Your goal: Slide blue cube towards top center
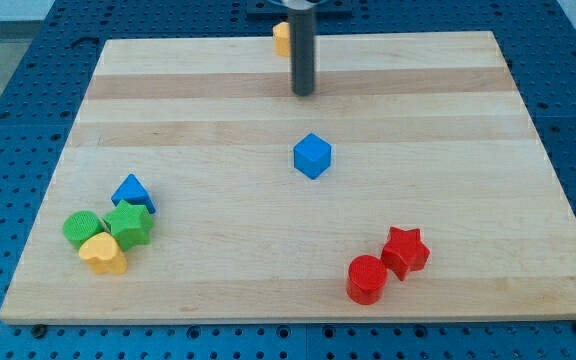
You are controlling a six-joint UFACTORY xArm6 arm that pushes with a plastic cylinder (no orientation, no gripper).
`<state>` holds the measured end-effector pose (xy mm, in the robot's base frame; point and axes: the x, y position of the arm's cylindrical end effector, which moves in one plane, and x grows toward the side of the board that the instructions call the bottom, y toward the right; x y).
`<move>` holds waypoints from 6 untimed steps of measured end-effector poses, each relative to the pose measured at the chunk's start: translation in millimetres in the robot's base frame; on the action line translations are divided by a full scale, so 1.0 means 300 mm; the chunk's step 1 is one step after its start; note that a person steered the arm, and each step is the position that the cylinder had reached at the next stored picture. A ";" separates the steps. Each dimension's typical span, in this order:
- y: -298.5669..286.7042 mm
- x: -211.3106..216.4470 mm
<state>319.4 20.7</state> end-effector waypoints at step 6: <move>-0.146 0.400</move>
<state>439.4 -23.1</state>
